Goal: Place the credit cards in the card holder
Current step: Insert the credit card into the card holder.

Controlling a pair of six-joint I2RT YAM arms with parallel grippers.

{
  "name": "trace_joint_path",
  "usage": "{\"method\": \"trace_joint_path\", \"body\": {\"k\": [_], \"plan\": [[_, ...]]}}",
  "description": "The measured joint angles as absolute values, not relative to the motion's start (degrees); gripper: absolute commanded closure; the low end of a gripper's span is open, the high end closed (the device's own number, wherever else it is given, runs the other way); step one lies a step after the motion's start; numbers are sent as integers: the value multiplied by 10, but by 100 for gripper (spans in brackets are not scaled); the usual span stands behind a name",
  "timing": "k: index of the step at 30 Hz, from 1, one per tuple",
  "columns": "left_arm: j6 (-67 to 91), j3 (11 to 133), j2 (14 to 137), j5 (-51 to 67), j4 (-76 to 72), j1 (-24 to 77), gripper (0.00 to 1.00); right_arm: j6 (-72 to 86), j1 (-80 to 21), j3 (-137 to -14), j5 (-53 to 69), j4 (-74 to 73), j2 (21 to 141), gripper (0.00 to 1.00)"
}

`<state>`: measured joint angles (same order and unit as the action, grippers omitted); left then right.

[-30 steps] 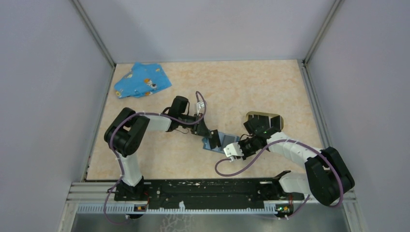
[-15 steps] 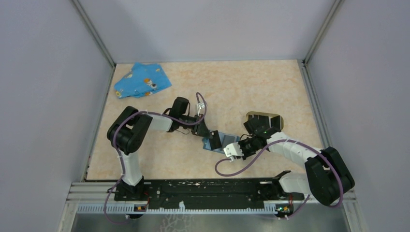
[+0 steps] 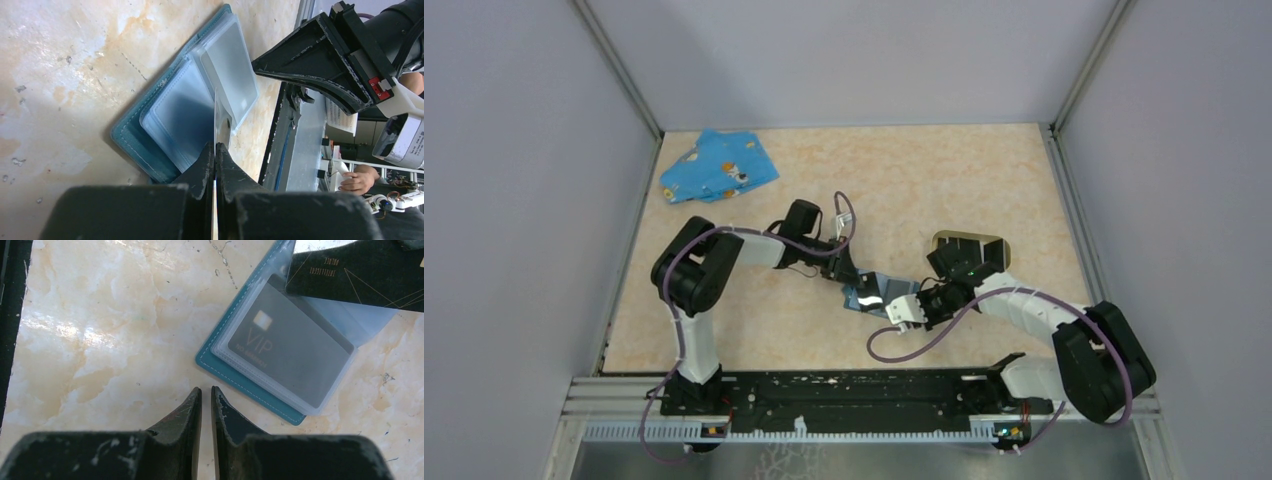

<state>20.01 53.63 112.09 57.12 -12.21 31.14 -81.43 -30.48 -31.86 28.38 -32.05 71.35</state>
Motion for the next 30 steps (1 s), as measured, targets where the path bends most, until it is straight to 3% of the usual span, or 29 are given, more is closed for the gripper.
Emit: {"method": "trace_joint_path", "body": {"k": [30], "plan": [[181,592,1163,571,-63,333,100,-794,-313,-319,265,-293,719,88]]}}
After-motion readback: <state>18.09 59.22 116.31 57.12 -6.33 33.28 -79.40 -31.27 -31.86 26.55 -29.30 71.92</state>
